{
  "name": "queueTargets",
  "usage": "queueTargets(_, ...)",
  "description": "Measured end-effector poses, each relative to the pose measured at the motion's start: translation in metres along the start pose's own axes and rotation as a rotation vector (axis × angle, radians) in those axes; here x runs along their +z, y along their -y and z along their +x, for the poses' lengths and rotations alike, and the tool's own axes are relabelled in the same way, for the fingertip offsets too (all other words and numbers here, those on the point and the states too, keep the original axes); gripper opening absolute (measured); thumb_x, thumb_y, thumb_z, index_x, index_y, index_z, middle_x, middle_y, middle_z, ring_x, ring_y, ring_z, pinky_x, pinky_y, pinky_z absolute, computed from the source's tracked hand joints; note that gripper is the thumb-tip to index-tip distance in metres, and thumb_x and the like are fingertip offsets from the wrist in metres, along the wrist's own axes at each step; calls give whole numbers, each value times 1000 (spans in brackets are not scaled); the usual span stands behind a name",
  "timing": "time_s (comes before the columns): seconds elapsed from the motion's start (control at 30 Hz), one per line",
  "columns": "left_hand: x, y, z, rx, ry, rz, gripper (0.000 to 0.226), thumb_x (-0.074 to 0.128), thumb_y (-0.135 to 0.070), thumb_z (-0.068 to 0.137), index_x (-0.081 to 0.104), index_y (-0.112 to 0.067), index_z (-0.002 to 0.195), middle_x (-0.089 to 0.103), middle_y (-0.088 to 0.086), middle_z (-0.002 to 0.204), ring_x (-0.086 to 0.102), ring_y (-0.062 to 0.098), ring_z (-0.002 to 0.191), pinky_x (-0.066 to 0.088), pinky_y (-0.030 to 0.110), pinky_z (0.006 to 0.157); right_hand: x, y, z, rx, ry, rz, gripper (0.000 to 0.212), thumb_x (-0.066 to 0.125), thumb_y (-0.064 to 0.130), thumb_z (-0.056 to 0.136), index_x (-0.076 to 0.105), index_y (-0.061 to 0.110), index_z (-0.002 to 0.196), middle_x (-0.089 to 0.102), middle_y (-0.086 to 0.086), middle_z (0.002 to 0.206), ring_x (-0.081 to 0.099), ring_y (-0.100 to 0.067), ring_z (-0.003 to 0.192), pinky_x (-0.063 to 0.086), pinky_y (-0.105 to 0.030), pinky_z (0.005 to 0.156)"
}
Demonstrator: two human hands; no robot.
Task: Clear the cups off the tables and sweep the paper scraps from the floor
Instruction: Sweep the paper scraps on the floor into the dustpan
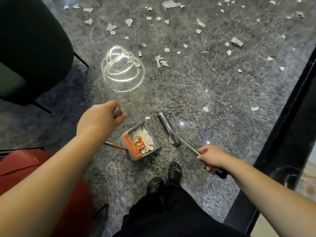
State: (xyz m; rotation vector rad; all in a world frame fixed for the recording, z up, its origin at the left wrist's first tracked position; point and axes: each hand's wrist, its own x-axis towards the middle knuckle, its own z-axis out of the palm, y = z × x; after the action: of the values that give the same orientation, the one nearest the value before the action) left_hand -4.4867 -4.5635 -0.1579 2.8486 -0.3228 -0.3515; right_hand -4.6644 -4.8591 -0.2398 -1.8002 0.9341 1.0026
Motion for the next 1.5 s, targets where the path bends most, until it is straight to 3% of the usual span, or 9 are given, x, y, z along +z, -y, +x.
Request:
queueTargets(0.3,1,7,7,-12,-30,21,26,65,-52,85,59,-28,94,61,1,80,55,25,72,39,30,57,4,32,3,-16,125,146,41,55,13,95,47,16,135,53,-8,55,45,-13,32,34,-18,35)
queueTargets(0.6,-3,21,2,-20,-113,9,27,69,-49,83,61,-26,93,58,0,73,50,23,64,34,28,54,-29,75,-11,-158,31,-4,37,56,12,94,50,17,130,57,-7,54,49,-14,32,37,-19,34)
queueTargets(0.83,-12,28,9,-110,-143,-13,23,71,-44,83,63,-25,93,58,1,75,49,23,68,37,31,59,-45,92,20,-183,-21,-116,29,53,5,94,54,0,122,52,-12,58,49,-22,39,36,-19,33)
queueTargets(1.1,-20,36,27,-221,-144,-30,22,69,-45,85,62,-24,87,60,2,78,52,25,72,40,32,60,-42,107,53,-149,38,-265,35,53,7,93,48,-9,124,56,-15,62,55,-24,46,41,-29,48)
queueTargets(1.23,-21,39,40,-223,-134,-41,24,69,-43,86,62,-20,86,61,5,79,54,27,72,44,34,60,-25,119,54,-144,101,-358,25,53,8,92,56,-4,113,53,-13,56,50,-21,38,40,-27,44)
queueTargets(1.37,-23,47,50,-241,-120,-40,26,67,-45,86,59,-20,83,57,1,74,53,25,69,40,31,55,-5,128,43,-133,182,-376,39,54,10,93,46,-5,128,51,-9,55,50,-18,35,39,-23,38)
queueTargets(1.5,-26,60,52,-246,-116,-66,27,65,-46,88,57,-22,80,51,-7,68,49,19,63,34,27,49,11,131,23,-107,215,-298,41,56,11,94,47,12,134,55,1,40,49,-12,29,36,-18,32)
